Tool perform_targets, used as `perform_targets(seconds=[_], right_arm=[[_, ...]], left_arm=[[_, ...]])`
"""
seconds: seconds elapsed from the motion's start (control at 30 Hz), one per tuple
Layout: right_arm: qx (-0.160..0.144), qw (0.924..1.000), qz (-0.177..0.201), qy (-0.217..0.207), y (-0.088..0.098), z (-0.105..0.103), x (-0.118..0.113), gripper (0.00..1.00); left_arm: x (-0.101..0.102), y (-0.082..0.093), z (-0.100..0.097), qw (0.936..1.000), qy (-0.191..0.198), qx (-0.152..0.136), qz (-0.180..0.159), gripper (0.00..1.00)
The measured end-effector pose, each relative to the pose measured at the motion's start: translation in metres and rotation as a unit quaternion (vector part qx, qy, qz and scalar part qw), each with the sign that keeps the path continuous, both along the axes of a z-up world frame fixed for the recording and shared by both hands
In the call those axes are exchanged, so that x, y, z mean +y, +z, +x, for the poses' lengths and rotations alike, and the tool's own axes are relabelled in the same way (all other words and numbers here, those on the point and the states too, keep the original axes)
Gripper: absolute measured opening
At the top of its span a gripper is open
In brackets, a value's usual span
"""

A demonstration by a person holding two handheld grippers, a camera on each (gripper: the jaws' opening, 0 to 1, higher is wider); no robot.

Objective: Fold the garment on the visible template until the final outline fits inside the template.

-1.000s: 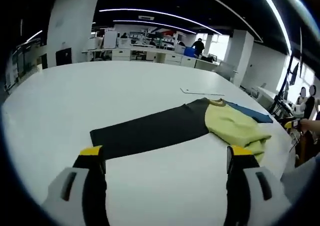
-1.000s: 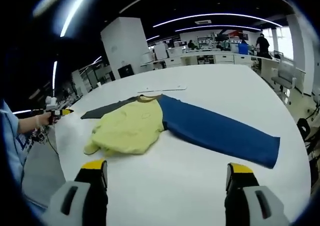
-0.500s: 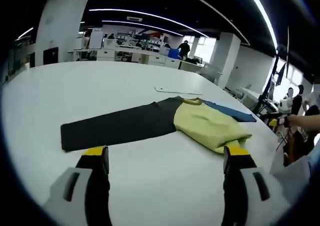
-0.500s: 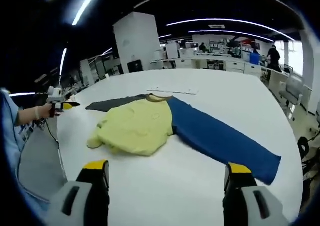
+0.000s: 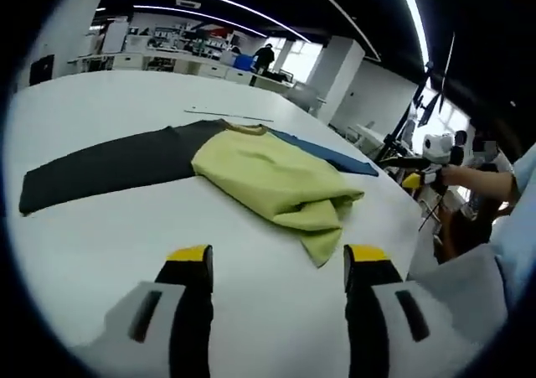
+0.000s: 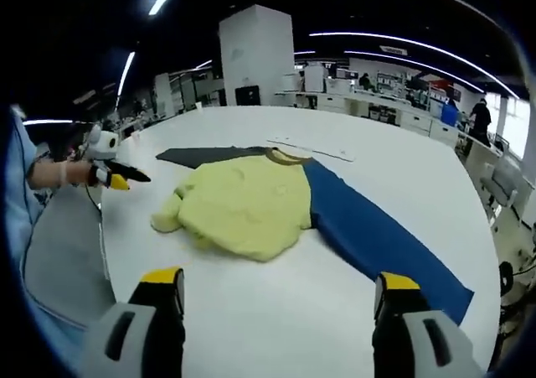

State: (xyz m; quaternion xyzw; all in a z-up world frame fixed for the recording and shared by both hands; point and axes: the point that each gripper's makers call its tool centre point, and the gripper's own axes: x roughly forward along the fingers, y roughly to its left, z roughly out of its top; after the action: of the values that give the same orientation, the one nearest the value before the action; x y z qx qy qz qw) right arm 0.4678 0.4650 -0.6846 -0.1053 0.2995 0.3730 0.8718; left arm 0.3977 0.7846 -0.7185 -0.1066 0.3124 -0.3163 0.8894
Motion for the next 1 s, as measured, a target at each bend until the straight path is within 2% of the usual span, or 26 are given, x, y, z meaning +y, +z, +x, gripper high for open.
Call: perform_targets(seconds=[0.1, 0.2, 0.27, 0.4, 0.47, 0.67, 0.73, 0.87, 1.0], right_arm=[[-0.009, 0.9998, -0.017, 0.012, -0.001, 0.002, 0.000, 0.93], [-0.013, 0.9996, -0.019, 0.016, 0.001, 0.000, 0.003, 0.91], [-0.015, 0.9996, -0.016, 0.020, 0.002, 0.001, 0.005, 0.91], [-0.019, 0.9992, -0.014, 0.033, 0.005, -0.001, 0.016, 0.90], [-0.020, 0.9989, -0.015, 0.040, 0.006, 0.000, 0.017, 0.90], [-0.028, 0.9980, -0.012, 0.055, 0.012, 0.002, 0.028, 0.89], [-0.030, 0.9976, -0.011, 0.061, 0.014, 0.002, 0.032, 0.88], [-0.034, 0.9964, -0.017, 0.076, 0.014, 0.001, 0.042, 0.87], [-0.032, 0.9947, -0.025, 0.094, 0.008, -0.004, 0.054, 0.81]], left_arm=[[-0.018, -0.009, -0.003, 0.9999, -0.013, 0.009, 0.000, 0.52], [-0.032, -0.013, -0.003, 0.9995, -0.013, 0.019, -0.024, 0.42], [-0.039, -0.018, -0.001, 0.9992, -0.013, 0.025, -0.027, 0.36], [-0.048, -0.027, 0.001, 0.9980, 0.000, 0.046, -0.043, 0.35], [-0.052, -0.030, 0.001, 0.9982, -0.002, 0.047, -0.039, 0.33], [-0.057, -0.039, 0.004, 0.9975, 0.013, 0.058, -0.037, 0.30], [-0.059, -0.037, 0.004, 0.9966, 0.021, 0.064, -0.047, 0.28], [-0.058, -0.043, 0.004, 0.9967, 0.028, 0.067, -0.037, 0.18], [-0.053, -0.048, 0.004, 0.9942, 0.050, 0.083, -0.049, 0.08]])
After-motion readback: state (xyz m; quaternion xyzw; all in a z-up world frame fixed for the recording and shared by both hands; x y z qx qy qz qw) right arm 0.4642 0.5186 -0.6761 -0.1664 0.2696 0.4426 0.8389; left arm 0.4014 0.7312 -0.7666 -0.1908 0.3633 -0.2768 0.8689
